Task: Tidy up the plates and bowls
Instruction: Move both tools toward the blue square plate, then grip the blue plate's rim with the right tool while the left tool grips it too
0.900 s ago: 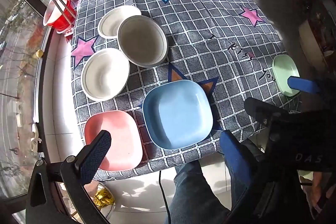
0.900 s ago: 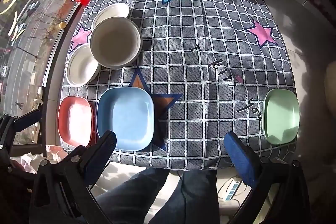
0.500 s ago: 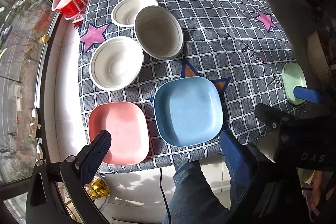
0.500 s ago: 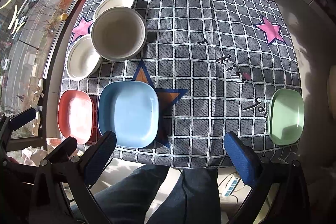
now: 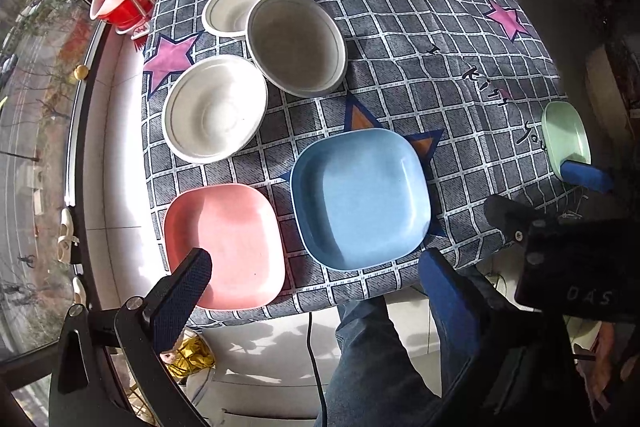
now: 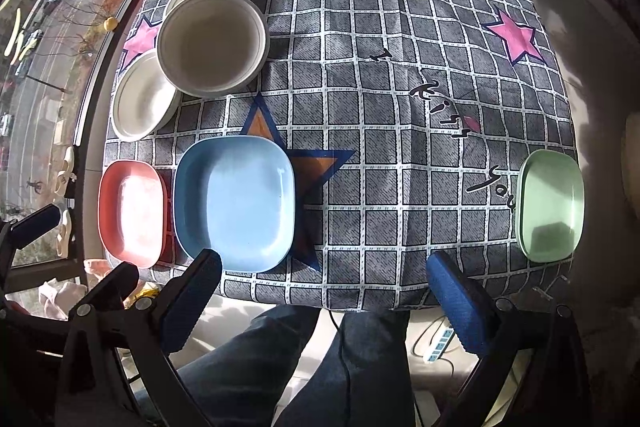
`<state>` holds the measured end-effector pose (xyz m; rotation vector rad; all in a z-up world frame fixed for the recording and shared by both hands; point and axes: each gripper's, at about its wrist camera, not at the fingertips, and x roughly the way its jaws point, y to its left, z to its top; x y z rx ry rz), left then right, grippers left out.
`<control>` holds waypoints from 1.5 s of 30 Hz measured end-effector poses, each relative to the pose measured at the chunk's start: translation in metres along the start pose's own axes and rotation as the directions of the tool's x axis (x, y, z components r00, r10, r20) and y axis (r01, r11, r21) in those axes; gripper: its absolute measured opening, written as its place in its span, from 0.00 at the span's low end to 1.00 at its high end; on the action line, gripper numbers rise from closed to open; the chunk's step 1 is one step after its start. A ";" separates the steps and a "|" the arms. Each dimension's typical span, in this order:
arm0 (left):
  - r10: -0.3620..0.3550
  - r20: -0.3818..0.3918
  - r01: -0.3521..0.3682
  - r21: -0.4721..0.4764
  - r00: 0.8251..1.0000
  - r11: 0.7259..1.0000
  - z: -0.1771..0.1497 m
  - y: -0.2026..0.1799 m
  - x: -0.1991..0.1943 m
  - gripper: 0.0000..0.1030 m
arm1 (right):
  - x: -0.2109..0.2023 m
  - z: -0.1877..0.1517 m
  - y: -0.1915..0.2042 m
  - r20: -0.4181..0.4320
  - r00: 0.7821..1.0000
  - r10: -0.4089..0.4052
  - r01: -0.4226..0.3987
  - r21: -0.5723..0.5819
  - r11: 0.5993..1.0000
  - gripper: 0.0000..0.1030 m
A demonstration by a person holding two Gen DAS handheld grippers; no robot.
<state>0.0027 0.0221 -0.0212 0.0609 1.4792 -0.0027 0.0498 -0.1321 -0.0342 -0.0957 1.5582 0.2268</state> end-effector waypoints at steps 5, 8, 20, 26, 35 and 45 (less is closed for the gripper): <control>-0.013 -0.001 0.013 0.005 1.000 1.000 0.000 -0.001 0.007 1.00 | 0.006 0.000 -0.002 -0.012 1.000 0.005 -0.005 0.005 1.000 1.00; -0.017 -0.001 0.017 -0.010 1.000 1.000 0.001 0.003 0.011 1.00 | 0.007 0.002 -0.002 -0.013 1.000 -0.002 0.002 0.005 1.000 1.00; 0.044 -0.068 -0.049 -0.069 0.997 0.996 -0.003 0.017 0.051 1.00 | 0.042 0.006 -0.001 -0.060 0.998 -0.004 0.004 -0.013 1.000 1.00; 0.100 -0.099 -0.108 -0.086 0.990 0.990 -0.006 0.025 0.070 1.00 | 0.086 0.015 0.002 -0.123 0.990 -0.063 0.061 -0.022 0.998 1.00; 0.096 -0.126 -0.109 -0.102 0.987 0.989 0.001 0.021 0.090 1.00 | 0.151 0.023 0.018 -0.213 0.966 -0.148 0.131 -0.089 0.987 1.00; 0.072 -0.136 -0.076 -0.026 0.988 0.997 0.018 -0.028 0.117 1.00 | 0.129 -0.001 -0.056 -0.214 0.950 -0.227 0.230 -0.012 0.973 1.00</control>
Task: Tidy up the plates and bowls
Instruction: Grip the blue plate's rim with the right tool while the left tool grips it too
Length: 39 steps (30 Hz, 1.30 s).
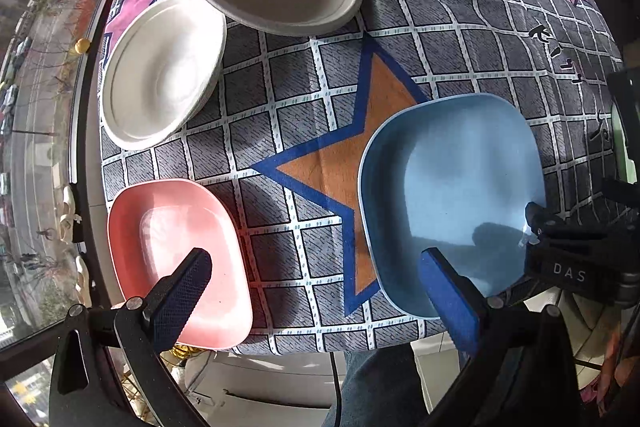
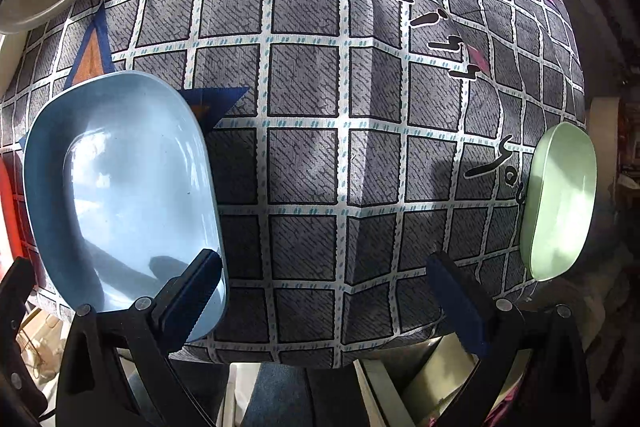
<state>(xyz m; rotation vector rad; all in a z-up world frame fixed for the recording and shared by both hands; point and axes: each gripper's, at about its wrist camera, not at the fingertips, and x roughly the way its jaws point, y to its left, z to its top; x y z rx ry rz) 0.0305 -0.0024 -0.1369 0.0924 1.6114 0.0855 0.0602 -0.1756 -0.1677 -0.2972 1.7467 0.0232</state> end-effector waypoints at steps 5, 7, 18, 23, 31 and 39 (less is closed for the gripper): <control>-0.022 -0.024 0.022 0.015 0.999 1.000 0.007 -0.022 0.011 1.00 | 0.015 -0.017 -0.047 -0.038 0.998 0.053 -0.049 0.095 0.994 1.00; -0.021 -0.029 0.021 0.014 0.999 1.000 0.009 -0.027 0.015 1.00 | 0.020 -0.024 -0.062 -0.044 0.993 0.108 -0.102 0.130 0.986 1.00; -0.062 -0.092 0.046 -0.162 0.994 0.986 0.010 -0.010 0.055 1.00 | 0.040 -0.008 -0.045 -0.016 0.979 0.201 -0.201 0.002 0.980 1.00; -0.082 -0.077 0.068 -0.177 0.994 0.982 0.008 -0.003 0.070 1.00 | 0.051 0.018 -0.038 -0.041 0.965 0.258 -0.258 0.004 0.966 1.00; -0.158 -0.076 0.143 -0.181 0.984 0.973 0.014 -0.020 0.067 1.00 | 0.062 0.033 -0.054 -0.036 0.965 0.259 -0.259 0.008 0.966 1.00; -0.171 -0.072 0.154 -0.196 0.983 0.968 0.010 -0.017 0.068 1.00 | 0.051 0.010 -0.058 -0.005 0.965 0.263 -0.262 0.031 0.964 1.00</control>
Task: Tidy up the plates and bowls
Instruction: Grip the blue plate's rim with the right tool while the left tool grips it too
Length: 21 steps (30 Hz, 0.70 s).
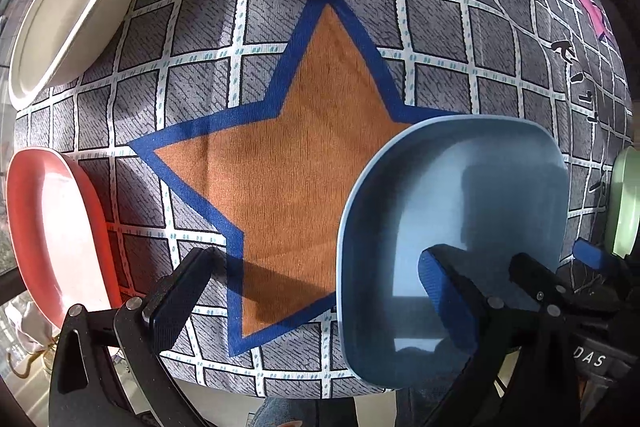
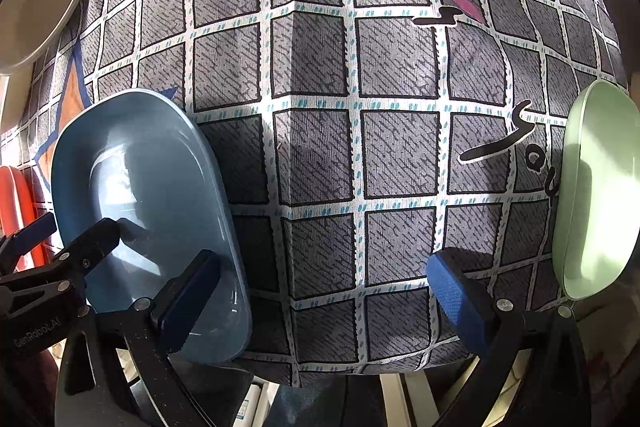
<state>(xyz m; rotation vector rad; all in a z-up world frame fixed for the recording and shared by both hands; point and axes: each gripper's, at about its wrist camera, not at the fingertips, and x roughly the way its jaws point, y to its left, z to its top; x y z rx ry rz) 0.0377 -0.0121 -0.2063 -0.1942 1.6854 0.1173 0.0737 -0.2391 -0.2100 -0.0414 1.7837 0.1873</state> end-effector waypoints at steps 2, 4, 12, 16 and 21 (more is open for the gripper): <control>-0.018 -0.007 0.018 -0.016 1.000 1.000 -0.002 0.004 -0.004 1.00 | -0.002 -0.003 -0.002 0.012 1.000 0.008 -0.009 0.019 1.000 1.00; -0.013 0.003 0.013 -0.030 1.000 0.999 -0.003 0.007 -0.004 1.00 | -0.005 -0.005 -0.005 0.032 0.999 0.014 -0.015 0.039 0.999 1.00; -0.007 -0.028 0.006 -0.032 1.000 0.999 0.007 0.001 0.001 1.00 | -0.017 0.007 -0.010 0.021 1.000 0.008 -0.009 0.052 0.999 1.00; 0.025 -0.025 -0.024 0.028 0.999 0.999 0.013 -0.011 -0.005 0.94 | -0.025 0.011 -0.002 0.044 0.999 -0.005 0.004 0.024 1.000 0.90; 0.023 -0.007 -0.021 0.135 1.000 0.991 0.017 -0.035 -0.020 0.61 | -0.038 0.011 0.027 0.060 0.998 0.014 -0.009 -0.089 0.996 0.49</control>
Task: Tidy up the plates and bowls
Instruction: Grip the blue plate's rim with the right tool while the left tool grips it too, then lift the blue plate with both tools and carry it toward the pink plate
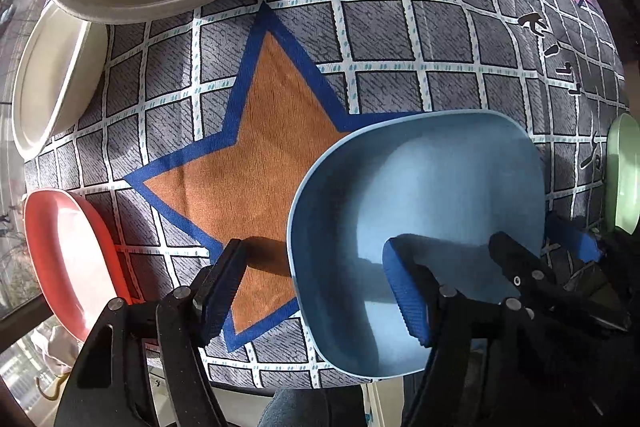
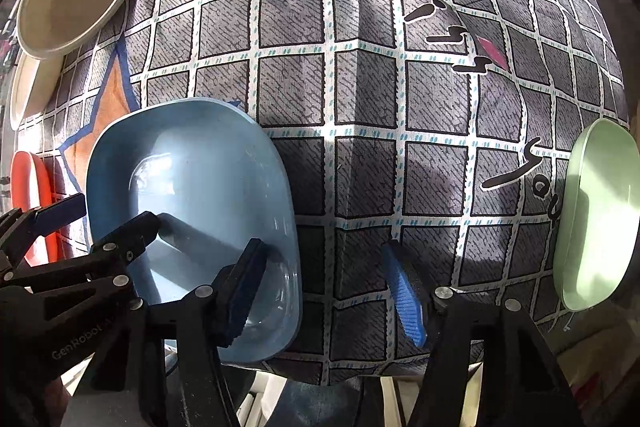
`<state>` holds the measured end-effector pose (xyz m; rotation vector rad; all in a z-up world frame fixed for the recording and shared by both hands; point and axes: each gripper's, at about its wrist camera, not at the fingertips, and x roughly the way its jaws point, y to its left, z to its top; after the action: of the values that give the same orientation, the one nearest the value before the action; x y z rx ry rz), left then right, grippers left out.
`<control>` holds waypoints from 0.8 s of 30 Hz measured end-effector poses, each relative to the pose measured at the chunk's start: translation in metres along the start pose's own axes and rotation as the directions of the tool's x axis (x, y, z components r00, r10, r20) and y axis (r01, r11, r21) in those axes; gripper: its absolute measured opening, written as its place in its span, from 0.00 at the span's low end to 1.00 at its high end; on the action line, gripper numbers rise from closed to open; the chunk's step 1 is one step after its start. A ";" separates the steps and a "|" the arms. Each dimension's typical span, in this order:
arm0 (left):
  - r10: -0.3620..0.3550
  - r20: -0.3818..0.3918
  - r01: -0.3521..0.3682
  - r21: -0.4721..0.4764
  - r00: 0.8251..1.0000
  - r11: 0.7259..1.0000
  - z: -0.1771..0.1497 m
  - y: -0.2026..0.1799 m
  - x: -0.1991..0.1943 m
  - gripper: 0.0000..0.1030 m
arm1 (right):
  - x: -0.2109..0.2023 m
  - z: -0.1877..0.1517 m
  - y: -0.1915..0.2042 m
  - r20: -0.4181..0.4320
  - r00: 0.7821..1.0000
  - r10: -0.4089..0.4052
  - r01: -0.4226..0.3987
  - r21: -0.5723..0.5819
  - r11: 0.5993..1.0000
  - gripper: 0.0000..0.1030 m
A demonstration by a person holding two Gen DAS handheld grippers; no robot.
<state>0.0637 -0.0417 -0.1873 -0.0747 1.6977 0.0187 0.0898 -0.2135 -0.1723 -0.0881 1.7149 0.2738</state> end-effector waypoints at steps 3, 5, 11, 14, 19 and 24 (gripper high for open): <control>-0.012 -0.002 0.012 0.053 1.000 0.999 0.004 -0.010 -0.007 0.45 | -0.004 0.000 0.010 -0.008 1.000 -0.001 0.001 -0.017 1.000 0.34; 0.004 -0.006 -0.004 0.085 1.000 0.996 0.005 -0.016 -0.010 0.42 | -0.006 -0.001 0.013 -0.032 0.999 0.038 -0.039 -0.002 0.999 0.24; 0.056 0.022 -0.059 0.181 0.998 0.982 -0.002 -0.029 -0.020 0.40 | -0.012 -0.008 0.018 -0.043 0.998 0.052 -0.051 0.019 0.999 0.25; 0.064 0.027 -0.068 0.192 0.998 0.979 -0.005 -0.035 -0.021 0.40 | -0.014 -0.011 0.022 -0.041 0.998 0.046 -0.045 0.025 0.999 0.25; 0.064 0.026 -0.067 0.192 0.998 0.979 -0.010 -0.036 -0.020 0.40 | -0.012 -0.011 0.023 -0.037 0.999 0.040 -0.039 0.037 0.999 0.25; 0.085 0.005 -0.084 0.197 0.996 0.977 0.002 -0.023 -0.018 0.40 | -0.010 -0.008 0.008 -0.057 0.995 0.082 -0.077 0.077 0.994 0.25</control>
<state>0.0691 -0.0639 -0.1685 0.1455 1.6968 -0.0860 0.0823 -0.2087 -0.1599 0.0270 1.7891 0.2684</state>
